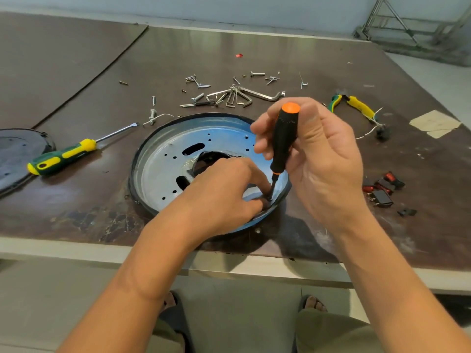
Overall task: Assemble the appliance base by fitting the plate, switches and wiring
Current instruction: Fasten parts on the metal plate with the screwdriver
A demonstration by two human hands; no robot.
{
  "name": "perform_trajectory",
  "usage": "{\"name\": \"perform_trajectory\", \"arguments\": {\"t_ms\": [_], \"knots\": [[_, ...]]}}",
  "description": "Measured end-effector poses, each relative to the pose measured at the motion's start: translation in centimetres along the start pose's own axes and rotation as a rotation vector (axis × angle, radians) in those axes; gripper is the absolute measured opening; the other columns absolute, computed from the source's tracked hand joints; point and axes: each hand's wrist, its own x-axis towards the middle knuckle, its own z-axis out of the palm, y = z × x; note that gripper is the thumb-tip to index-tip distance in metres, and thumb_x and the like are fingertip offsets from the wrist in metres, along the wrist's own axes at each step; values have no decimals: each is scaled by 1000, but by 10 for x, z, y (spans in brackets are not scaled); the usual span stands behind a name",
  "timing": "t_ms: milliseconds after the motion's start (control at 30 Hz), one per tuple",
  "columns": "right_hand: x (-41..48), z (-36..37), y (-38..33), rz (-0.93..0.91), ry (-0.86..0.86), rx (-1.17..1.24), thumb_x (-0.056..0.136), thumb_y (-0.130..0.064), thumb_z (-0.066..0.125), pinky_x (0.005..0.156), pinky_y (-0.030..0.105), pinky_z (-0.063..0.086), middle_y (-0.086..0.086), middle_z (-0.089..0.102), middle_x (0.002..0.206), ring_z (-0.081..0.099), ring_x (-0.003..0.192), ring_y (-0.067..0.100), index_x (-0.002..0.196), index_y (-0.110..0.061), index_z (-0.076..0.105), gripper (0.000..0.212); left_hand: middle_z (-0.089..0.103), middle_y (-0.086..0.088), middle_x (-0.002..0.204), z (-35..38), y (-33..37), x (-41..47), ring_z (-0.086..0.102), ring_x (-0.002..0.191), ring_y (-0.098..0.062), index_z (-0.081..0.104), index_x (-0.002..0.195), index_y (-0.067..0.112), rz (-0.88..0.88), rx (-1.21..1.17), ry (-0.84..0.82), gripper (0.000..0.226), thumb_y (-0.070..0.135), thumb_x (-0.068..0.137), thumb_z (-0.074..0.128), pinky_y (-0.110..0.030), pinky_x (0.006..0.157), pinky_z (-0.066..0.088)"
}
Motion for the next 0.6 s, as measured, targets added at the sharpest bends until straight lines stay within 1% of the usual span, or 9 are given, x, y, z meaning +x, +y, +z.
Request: {"name": "perform_trajectory", "arguments": {"t_ms": [100, 167, 233, 300, 333, 400, 467, 533, 600], "knots": [[1, -1, 1, -37, 31, 42, 97, -20, 59, 69, 35, 52, 11, 64, 91, 63, 72, 25, 102, -10, 50, 14, 64, 13, 115, 0, 0, 1, 58, 110, -8, 73, 105, 35, 15, 8, -6, 17, 35, 89, 67, -39, 97, 50], [2, -6, 4, -67, 80, 7, 96, -8, 64, 70, 40, 50, 11, 60, 91, 59, 70, 25, 98, -13, 41, 24, 64, 13, 115, 0, 0, 1, 58, 109, -8, 73, 106, 34, 22, 1, -8, 18, 36, 90, 68, -39, 96, 51], [3, -12, 7, -81, 122, -36, 95, 0, 63, 71, 46, 48, 11, 58, 91, 58, 70, 27, 113, -14, 38, 33, 63, 13, 114, 1, -1, 2, 57, 108, -8, 73, 106, 35, 26, 2, -8, 18, 36, 90, 68, -39, 96, 51], [3, -17, 7, -93, 108, -45, 97, 2, 59, 75, 45, 50, 14, 58, 93, 60, 75, 29, 138, -19, 35, 52, 62, 13, 114, 2, -1, 2, 56, 108, -7, 73, 107, 35, 30, 2, -7, 18, 38, 90, 67, -39, 96, 50], [3, -18, 7, -102, 86, -60, 98, 3, 56, 77, 44, 52, 16, 59, 96, 62, 80, 30, 142, -18, 37, 52, 62, 13, 114, 2, -1, 2, 55, 108, -7, 72, 107, 35, 32, 1, -7, 18, 39, 90, 67, -38, 97, 49], [3, -18, 6, -117, 45, -118, 101, -1, 52, 78, 42, 54, 16, 62, 101, 65, 88, 29, 133, -9, 48, 34, 60, 13, 113, 3, -1, 3, 53, 108, -6, 71, 106, 36, 33, -7, -9, 17, 42, 91, 65, -37, 96, 48], [2, -16, 5, -114, 27, -83, 106, -9, 43, 76, 42, 52, 17, 64, 104, 62, 88, 27, 124, -8, 53, 20, 60, 12, 111, 4, -1, 4, 53, 106, -7, 70, 103, 36, 32, -7, -8, 17, 45, 92, 62, -36, 94, 47], [1, -14, 1, -82, 41, 20, 109, -15, 31, 78, 43, 51, 19, 64, 108, 60, 91, 28, 120, -7, 55, 29, 60, 10, 109, 5, 0, 6, 53, 103, -9, 70, 102, 35, 33, 12, 2, 18, 47, 93, 59, -36, 92, 47], [2, -16, -1, -64, 61, 53, 109, -12, 32, 85, 44, 53, 21, 65, 114, 64, 101, 32, 118, -4, 57, 28, 59, 8, 105, 6, 0, 7, 53, 99, -10, 69, 100, 35, 31, 20, 10, 18, 47, 94, 58, -36, 88, 46]]}}
